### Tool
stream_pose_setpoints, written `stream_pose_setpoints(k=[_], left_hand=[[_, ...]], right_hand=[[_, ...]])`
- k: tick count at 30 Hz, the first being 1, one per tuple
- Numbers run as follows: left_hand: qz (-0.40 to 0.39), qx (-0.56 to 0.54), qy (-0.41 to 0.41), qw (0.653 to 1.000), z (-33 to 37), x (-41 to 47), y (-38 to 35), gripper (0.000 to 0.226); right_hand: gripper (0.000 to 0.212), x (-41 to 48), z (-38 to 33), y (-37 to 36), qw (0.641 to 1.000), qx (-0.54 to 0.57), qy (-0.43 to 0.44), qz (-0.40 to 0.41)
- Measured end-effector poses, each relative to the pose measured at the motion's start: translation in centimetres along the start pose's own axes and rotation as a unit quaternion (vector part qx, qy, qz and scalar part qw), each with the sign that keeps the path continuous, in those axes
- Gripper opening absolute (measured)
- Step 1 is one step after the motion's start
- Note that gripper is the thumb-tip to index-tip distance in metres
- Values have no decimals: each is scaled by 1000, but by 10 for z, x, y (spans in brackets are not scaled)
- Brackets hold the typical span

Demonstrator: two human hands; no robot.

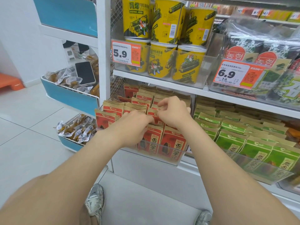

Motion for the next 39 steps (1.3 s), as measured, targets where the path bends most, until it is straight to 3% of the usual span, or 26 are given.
stream_pose_setpoints(k=[3, 6, 12, 15, 18, 21, 23, 25, 30, 34, 39], left_hand=[[-4, 1, -2, 1000, 2, -1, 1, 40], [-2, 2, 0, 1000, 5, -3, 3, 36], [-10, -7, 6, 1000, 13, -6, 9, 36], [-15, -28, 22, 999, 14, -8, 15, 40], [63, -67, 47, 995, 18, -11, 24, 31], [220, -171, 56, 959, 25, -17, 33, 17], [306, -268, 33, 913, 35, -23, 39, 13], [344, -337, -8, 876, 49, -30, 44, 10], [291, -361, -117, 878, 81, -43, 43, 30], [217, -452, -46, 864, 89, -35, 33, 25], [117, -609, 32, 784, 97, -27, 37, 12]], right_hand=[[18, 4, 0, -3, 998, -50, -17, -40], [20, 3, 3, -6, 999, -51, -9, -11], [15, -10, -11, 23, 978, 42, 119, 165], [12, -26, -15, 42, 932, 56, 171, 315], [8, -46, -17, 65, 862, 91, 213, 451], [9, -63, -19, 81, 824, 132, 215, 507], [13, -75, -20, 88, 814, 156, 213, 518], [16, -84, -21, 91, 818, 177, 207, 507], [21, -91, -23, 78, 830, 317, 145, 436], [23, -96, -23, 66, 834, 369, 124, 391], [18, -100, -22, 63, 850, 361, 158, 351]])
Point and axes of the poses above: each hand's wrist, its own x-axis towards the middle knuckle, its own y-axis out of the back of the hand, z = x × y, the point moved 2 cm from there along x, towards the middle knuckle, and after that the axes turned 14 degrees about y, right-handed, at the moved point
